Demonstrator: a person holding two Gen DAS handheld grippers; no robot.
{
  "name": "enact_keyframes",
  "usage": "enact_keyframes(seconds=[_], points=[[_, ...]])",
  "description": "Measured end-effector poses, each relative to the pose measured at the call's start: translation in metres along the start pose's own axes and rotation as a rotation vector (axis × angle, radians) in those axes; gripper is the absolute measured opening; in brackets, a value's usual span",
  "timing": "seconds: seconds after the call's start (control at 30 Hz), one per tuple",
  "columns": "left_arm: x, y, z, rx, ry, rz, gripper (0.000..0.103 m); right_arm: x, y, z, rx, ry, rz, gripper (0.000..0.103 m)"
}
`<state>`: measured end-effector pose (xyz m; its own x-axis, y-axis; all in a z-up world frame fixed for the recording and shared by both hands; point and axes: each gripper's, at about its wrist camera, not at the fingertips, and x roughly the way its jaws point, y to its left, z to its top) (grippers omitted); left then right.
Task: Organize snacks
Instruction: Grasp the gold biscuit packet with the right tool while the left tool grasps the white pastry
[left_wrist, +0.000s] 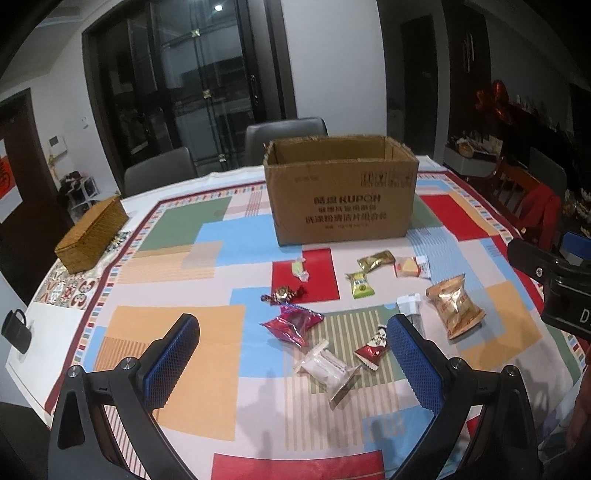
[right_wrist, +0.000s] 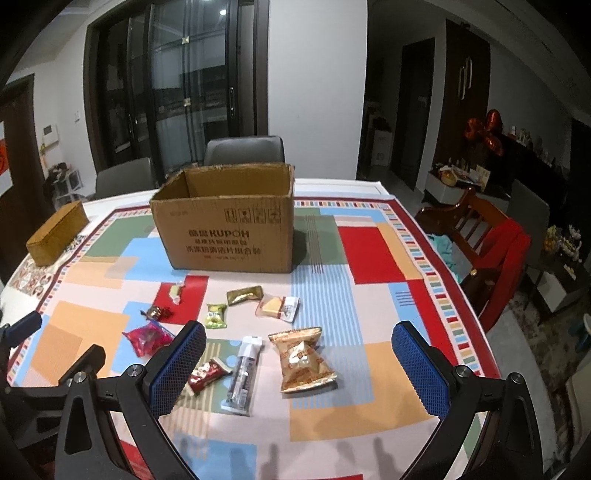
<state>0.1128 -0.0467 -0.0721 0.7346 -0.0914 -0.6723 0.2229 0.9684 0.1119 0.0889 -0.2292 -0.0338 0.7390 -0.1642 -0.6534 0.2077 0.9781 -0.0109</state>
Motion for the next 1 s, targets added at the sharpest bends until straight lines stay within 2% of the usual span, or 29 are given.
enact_keyframes(seconds=[0.2,0.47,0.77,1.0], points=[[0.029,-0.005,-0.015,0.014,0.077,-0.039,0.103,0.024,0.003,-0.007,-0.009,0.048,-0.010,0.102],[0.055,-0.011,-0.030,0.038,0.133,-0.075,0.100,0.049,0.005,-0.014,-0.021,0.084,-0.023,0.101],[0.079,-0.018,-0.040,0.081,0.162,-0.104,0.096,0.077,0.005,-0.027,-0.045,0.133,-0.043,0.092],[0.097,-0.020,-0.048,0.104,0.195,-0.106,0.085,0.101,0.005,-0.037,-0.051,0.174,-0.048,0.091]])
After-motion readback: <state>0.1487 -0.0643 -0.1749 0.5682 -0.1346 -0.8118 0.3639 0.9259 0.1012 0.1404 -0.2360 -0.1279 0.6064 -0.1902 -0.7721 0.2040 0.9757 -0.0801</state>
